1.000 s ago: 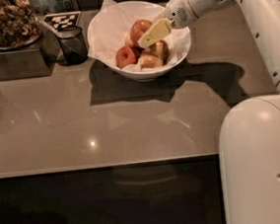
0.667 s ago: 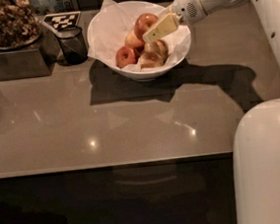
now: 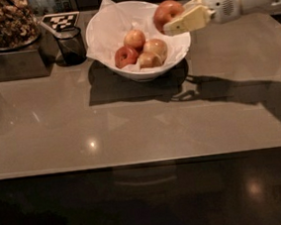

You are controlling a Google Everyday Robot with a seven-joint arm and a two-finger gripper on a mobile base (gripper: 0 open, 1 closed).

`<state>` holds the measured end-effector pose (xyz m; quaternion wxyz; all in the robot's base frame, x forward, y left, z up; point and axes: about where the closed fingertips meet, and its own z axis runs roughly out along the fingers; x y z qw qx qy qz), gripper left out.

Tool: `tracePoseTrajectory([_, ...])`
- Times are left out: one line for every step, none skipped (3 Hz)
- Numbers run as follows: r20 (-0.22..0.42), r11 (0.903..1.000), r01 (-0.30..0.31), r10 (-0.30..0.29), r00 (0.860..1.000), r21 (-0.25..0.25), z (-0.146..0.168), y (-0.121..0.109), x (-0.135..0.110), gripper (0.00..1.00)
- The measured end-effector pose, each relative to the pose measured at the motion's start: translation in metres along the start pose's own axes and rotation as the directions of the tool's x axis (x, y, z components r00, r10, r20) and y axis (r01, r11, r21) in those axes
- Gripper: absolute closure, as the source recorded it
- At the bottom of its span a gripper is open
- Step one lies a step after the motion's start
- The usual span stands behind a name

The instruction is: Pick apple from white bowl

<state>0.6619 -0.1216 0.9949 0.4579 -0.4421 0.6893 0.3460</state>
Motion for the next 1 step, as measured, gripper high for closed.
tracePoseTrajectory([0.053, 0.9875, 0.007, -0.016, 0.998, 0.158, -0.0568, 0.0292, -0.0151, 1.00])
